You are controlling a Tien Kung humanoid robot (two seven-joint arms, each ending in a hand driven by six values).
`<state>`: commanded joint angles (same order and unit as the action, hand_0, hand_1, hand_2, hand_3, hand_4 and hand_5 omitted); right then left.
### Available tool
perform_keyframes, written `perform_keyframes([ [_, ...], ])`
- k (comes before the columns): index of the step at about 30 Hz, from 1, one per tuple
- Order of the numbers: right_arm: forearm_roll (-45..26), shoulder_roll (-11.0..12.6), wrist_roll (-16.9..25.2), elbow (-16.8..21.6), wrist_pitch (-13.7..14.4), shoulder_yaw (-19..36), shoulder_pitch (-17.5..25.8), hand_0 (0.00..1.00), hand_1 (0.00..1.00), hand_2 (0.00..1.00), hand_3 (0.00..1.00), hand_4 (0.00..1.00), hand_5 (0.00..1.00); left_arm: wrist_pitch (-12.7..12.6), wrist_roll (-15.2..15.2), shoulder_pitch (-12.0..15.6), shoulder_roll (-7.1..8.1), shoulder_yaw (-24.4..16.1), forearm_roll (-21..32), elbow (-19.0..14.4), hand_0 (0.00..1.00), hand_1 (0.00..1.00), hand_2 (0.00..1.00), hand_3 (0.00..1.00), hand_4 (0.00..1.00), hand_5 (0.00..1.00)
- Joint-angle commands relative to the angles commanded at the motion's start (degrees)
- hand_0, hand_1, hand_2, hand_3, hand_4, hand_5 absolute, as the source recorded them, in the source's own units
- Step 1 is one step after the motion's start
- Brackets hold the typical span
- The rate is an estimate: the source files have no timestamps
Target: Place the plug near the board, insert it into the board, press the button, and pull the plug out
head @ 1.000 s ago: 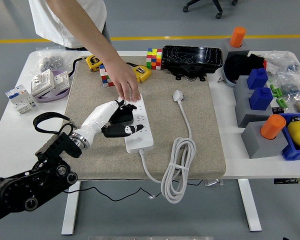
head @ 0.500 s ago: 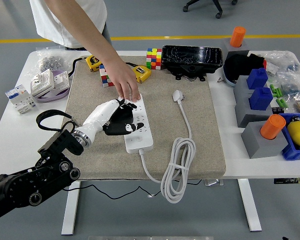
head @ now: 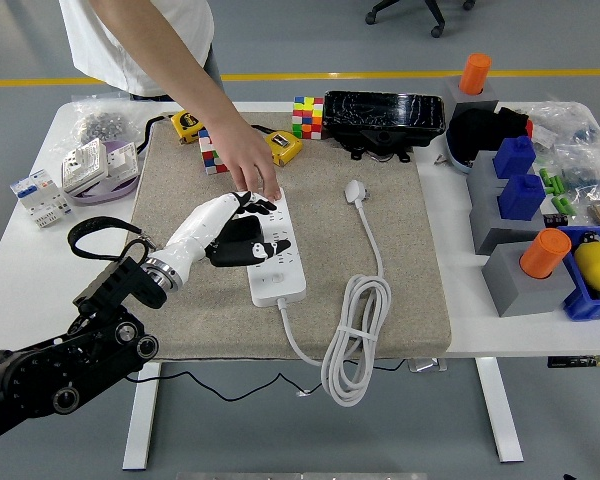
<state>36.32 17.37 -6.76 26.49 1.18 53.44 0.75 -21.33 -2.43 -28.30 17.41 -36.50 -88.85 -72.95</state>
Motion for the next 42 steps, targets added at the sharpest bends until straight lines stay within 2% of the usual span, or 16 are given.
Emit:
perform_keyframes([
  [2,0.01,-0.02,-0.01,-0.02,-0.02,-0.01,0.04,0.68,0.688,0.695,0.599,0.935,0.532,0.09,-0.33,0.53,0.52,-0.85,-0.37,-1.82,0.706,0.722,0.721,0.718,0.898,0.534],
  [3,0.03,-0.04,-0.03,-0.07,-0.03,-0.01,0.04,0.681,0.688,0.695,0.598,0.935,0.533,0.18,-0.59,0.82,0.79,-1.29,-0.52,-2.86,0.561,0.649,0.626,0.723,0.898,0.533],
  [6,0.06,-0.06,-0.03,-0.08,-0.04,-0.01,0.08,0.681,0.688,0.695,0.598,0.935,0.533,1.75,-2.6,1.82,1.87,-2.9,-0.21,-6.43,0.561,0.649,0.626,0.723,0.898,0.533],
  [8,0.09,-0.06,-0.03,-0.09,-0.04,0.02,0.09,0.681,0.688,0.695,0.598,0.935,0.533,3.59,-5.08,2.71,2.94,-3.76,-0.39,-9.43,0.561,0.649,0.626,0.723,0.898,0.533],
  [9,0.1,-0.06,-0.02,-0.08,-0.04,0.03,0.09,0.681,0.688,0.695,0.598,0.935,0.531,3.98,-5.74,2.9,3.22,-3.87,-0.6,-10.25,0.304,0.337,0.339,0.726,0.904,0.535],
  [14,0.1,0.0,-0.03,-0.1,-0.07,-0.16,-0.05,0.681,0.688,0.695,0.598,0.935,0.531,8.95,-11.54,3.51,4.83,-4.59,-1.87,-14.18,0.304,0.337,0.339,0.726,0.904,0.535],
  [15,0.09,0.03,-0.04,-0.09,-0.09,-0.25,-0.11,0.681,0.687,0.695,0.598,0.935,0.533,10.75,-13.34,3.46,5.04,-4.69,-2.21,-14.71,0.186,0.129,0.185,0.748,0.863,0.279],
  [20,0.05,0.25,-0.04,-0.03,-0.09,-0.58,-0.42,0.681,0.687,0.695,0.598,0.935,0.533,17.83,-19.49,2.85,5.78,-3.99,-2.64,-16.41,0.186,0.129,0.185,0.748,0.863,0.279],
  [21,0.04,0.28,-0.04,-0.03,-0.08,-0.59,-0.47,0.681,0.688,0.694,0.597,0.935,0.531,18.61,-20.17,2.66,5.86,-3.66,-2.53,-16.55,0.138,0.08,0.135,0.854,0.672,0.011],
  [26,-0.04,0.49,-0.07,-0.05,-0.09,-0.89,-0.68,0.681,0.688,0.694,0.597,0.935,0.531,21.69,-22.93,1.85,5.93,-2.5,-2.08,-16.58,0.138,0.08,0.135,0.854,0.672,0.011],
  [32,-0.13,0.76,-0.09,-0.07,-0.12,-1.43,-0.85,0.68,0.688,0.695,0.598,0.935,0.532,22.85,-22.95,1.32,6.05,-1.41,-0.68,-16.57,0.127,0.073,0.136,0.86,0.65,0.002],
  [33,-0.15,0.8,-0.09,-0.06,-0.12,-1.54,-0.88,0.681,0.688,0.695,0.597,0.935,0.532,22.95,-22.78,1.2,6.01,-1.19,-0.47,-16.49,0.124,0.07,0.136,0.844,0.677,0.002],
  [38,-0.24,0.95,-0.06,-0.01,-0.14,-2.08,-1.1,0.681,0.688,0.695,0.597,0.935,0.532,24.64,-23.12,0.93,5.91,-0.19,0.26,-15.85,0.124,0.07,0.136,0.844,0.677,0.002],
  [39,-0.26,1.02,-0.06,0.0,-0.14,-2.2,-1.14,0.68,0.688,0.696,0.597,0.935,0.532,24.65,-22.99,0.8,5.95,0.15,0.51,-15.66,0.13,0.067,0.136,0.801,0.671,0.002],
  [42,-0.29,1.22,-0.06,-0.01,-0.15,-2.47,-1.33,0.68,0.688,0.696,0.597,0.935,0.532,24.51,-22.88,0.31,5.98,0.88,0.89,-15.1,0.13,0.067,0.136,0.801,0.671,0.002],
])
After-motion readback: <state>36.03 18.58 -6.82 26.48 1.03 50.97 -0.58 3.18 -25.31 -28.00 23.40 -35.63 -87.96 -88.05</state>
